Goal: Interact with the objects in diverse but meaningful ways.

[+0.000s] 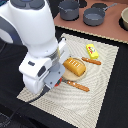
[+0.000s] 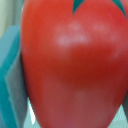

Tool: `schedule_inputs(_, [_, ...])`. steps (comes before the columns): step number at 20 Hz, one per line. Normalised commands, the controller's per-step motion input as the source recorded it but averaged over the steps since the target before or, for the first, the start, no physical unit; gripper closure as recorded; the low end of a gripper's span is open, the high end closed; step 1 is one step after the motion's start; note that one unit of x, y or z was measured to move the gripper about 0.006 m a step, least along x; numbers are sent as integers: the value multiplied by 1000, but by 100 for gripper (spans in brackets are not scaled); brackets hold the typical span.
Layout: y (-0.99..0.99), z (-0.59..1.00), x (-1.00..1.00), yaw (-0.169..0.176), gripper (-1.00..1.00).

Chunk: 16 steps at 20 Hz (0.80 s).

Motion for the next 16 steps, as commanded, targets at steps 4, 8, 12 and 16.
schedule_inputs(4, [-504,31,714,-46,100])
schedule_inputs(8, [-77,-28,504,-37,-100])
schedule_inputs(12, [14,227,160,-21,-100])
schedule_inputs(16, [166,961,-45,-18,-100])
